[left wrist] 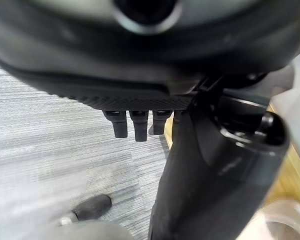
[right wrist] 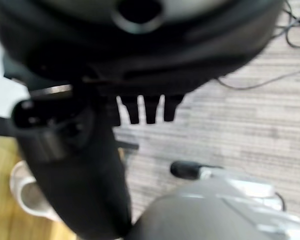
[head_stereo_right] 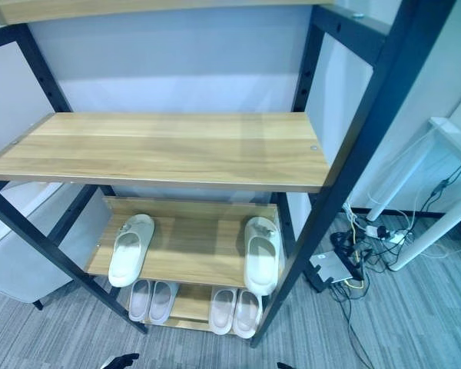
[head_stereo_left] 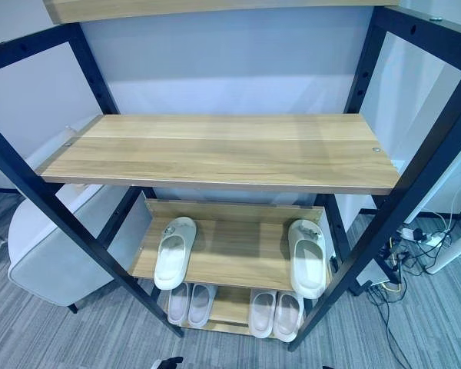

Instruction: Arrange the slippers neatly on the shoe rack.

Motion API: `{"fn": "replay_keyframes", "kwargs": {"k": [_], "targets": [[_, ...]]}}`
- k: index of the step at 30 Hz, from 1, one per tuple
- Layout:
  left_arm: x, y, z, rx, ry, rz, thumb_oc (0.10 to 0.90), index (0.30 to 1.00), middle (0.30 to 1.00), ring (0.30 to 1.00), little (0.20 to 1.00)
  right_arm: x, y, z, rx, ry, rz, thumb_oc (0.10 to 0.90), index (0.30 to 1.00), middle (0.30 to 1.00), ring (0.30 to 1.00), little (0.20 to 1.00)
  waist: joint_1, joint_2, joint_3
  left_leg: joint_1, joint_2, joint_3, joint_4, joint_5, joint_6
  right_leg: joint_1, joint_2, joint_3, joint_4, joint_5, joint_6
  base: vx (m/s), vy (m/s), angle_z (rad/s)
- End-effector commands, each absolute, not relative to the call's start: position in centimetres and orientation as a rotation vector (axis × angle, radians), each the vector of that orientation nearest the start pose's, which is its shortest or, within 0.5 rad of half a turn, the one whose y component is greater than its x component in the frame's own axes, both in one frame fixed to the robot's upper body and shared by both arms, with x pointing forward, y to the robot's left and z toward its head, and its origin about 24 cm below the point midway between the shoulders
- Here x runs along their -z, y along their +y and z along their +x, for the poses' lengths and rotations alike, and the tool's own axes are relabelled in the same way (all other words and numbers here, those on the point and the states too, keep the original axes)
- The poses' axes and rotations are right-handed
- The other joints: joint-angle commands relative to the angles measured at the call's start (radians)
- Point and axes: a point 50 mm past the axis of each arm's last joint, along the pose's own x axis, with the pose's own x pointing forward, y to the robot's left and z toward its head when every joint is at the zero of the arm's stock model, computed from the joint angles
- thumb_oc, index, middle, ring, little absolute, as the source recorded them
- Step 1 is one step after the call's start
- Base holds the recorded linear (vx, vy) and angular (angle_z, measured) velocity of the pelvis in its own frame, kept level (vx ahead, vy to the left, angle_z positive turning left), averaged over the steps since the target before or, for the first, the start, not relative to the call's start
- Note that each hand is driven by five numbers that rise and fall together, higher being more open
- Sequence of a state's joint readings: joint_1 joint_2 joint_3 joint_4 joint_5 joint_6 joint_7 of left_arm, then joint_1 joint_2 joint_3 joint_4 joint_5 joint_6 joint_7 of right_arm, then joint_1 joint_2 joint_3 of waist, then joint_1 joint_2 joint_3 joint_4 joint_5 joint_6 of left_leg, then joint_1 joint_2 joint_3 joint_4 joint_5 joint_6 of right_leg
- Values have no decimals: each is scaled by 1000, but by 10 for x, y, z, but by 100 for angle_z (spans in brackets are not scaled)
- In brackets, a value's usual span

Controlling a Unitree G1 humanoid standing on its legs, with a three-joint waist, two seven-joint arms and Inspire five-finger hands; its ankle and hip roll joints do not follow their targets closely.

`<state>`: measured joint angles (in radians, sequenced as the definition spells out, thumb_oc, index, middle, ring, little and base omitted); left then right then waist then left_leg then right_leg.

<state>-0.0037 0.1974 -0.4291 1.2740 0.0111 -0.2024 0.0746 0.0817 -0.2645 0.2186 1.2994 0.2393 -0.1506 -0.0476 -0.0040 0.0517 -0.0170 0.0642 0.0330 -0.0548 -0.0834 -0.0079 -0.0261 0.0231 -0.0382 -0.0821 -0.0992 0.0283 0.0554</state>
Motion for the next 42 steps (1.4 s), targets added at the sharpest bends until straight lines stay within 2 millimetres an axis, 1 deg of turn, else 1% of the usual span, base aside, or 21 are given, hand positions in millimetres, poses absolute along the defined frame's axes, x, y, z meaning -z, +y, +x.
{"fn": "replay_keyframes", "kwargs": {"k": [1,4,8,10,14,18,21,23,24,25,27,28,31,32,33,34,35,36,40,41,42], "targets": [[146,163,155,334,839,472,800,900,900,900,900,163,-263,27,171,1347,-284,800,900,900,900,900,47,-54,42,-63,-33,-60,-4,31,-51,20,-27,-64,12,-41,76,-44,-8,13],[137,158,164,394,745,490,800,900,900,900,900,160,-273,26,200,1347,-304,800,900,900,900,900,66,-37,57,-80,-46,-98,-4,44,-57,21,-31,-105,12,-44,72,-68,2,29],[134,158,164,408,720,473,800,900,900,900,900,157,-280,28,227,1340,-312,800,900,900,900,900,77,-28,64,-89,-51,-115,-4,50,-59,19,-34,-123,12,-44,73,-37,10,36],[134,157,158,437,708,468,800,900,900,900,900,156,-284,29,238,1333,-320,800,900,900,900,900,89,-22,67,-95,-53,-119,-4,53,-58,16,-35,-133,12,-44,75,-15,8,21],[113,169,163,423,595,418,800,900,900,900,900,150,-299,32,261,1319,-364,800,900,900,900,900,125,-15,76,-104,-57,-126,-4,60,-57,14,-36,-142,12,-46,79,-3,7,5],[107,177,147,549,586,499,800,900,900,900,900,144,-311,35,258,1320,-409,800,900,900,900,900,140,-7,81,-109,-59,-134,-4,63,-56,13,-38,-153,12,-46,83,-4,14,11],[95,185,144,542,551,465,800,900,900,900,900,141,-318,33,265,1326,-431,800,900,900,900,900,155,0,80,-112,-62,-143,-4,64,-57,13,-40,-164,12,-47,83,0,14,7],[89,197,133,543,554,454,800,900,900,900,900,140,-312,65,230,1235,-437,800,900,900,900,900,177,0,71,-115,-65,-156,-4,66,-57,14,-40,-171,12,-50,81,18,2,7],[78,204,134,511,513,427,800,900,900,900,900,142,-306,64,203,1222,-446,800,900,900,900,900,183,3,68,-117,-66,-160,-4,66,-57,13,-42,-174,12,-50,82,23,1,14],[78,204,133,510,516,428,800,900,900,900,900,143,-305,63,201,1223,-446,800,900,900,900,900,182,2,66,-117,-66,-160,-4,66,-57,13,-42,-174,12,-50,83,21,4,19],[66,210,133,512,473,448,800,900,900,900,900,144,-304,55,192,1242,-449,800,900,900,900,900,184,2,62,-118,-67,-163,-4,66,-57,15,-42,-178,12,-52,83,21,-4,21],[55,214,137,509,422,481,800,900,900,900,900,145,-304,51,195,1251,-451,800,900,900,900,900,190,4,61,-118,-68,-167,-4,65,-58,15,-43,-181,12,-53,83,18,-10,11],[30,221,137,496,333,502,800,900,900,900,900,145,-304,51,200,1252,-464,800,900,900,900,900,202,3,58,-117,-72,-180,-4,65,-60,20,-46,-193,12,-54,84,18,-14,8],[21,222,138,494,291,507,800,900,900,900,900,144,-305,53,201,1247,-472,800,900,900,900,900,208,4,57,-117,-74,-183,-4,65,-61,22,-47,-198,12,-55,84,13,-4,20],[21,223,138,493,292,508,800,900,900,900,900,144,-304,53,200,1247,-472,800,900,900,900,900,207,3,57,-117,-74,-184,-4,65,-61,23,-47,-198,12,-55,84,14,-9,19],[7,219,144,505,222,509,800,900,900,900,900,144,-303,59,192,1235,-488,800,900,900,900,900,213,5,55,-117,-75,-189,-4,66,-63,25,-49,-206,12,-55,85,10,-6,10],[0,215,146,530,195,491,800,900,900,900,900,144,-301,64,177,1222,-500,800,900,900,900,900,213,6,54,-117,-77,-191,-4,67,-63,27,-50,-209,12,-56,87,10,-5,5],[0,215,146,530,196,490,800,900,900,900,900,144,-301,64,177,1222,-499,800,900,900,900,900,213,6,54,-117,-77,-191,-4,67,-63,27,-50,-209,12,-56,87,16,0,4],[-27,202,160,580,60,483,800,900,900,900,900,147,-290,71,128,1199,-512,800,900,900,900,900,200,10,49,-113,-77,-192,-4,63,-63,32,-53,-213,12,-58,87,9,-1,2],[-27,202,160,580,60,483,800,900,900,900,900,147,-290,71,128,1199,-512,800,900,900,900,900,200,10,49,-112,-77,-192,-4,63,-63,32,-53,-213,12,-58,87,0,0,0],[-37,201,165,554,7,474,800,900,900,900,900,151,-277,76,101,1187,-509,800,900,900,900,900,192,10,50,-112,-76,-188,-4,62,-62,30,-53,-208,12,-58,88,0,0,0]]}}
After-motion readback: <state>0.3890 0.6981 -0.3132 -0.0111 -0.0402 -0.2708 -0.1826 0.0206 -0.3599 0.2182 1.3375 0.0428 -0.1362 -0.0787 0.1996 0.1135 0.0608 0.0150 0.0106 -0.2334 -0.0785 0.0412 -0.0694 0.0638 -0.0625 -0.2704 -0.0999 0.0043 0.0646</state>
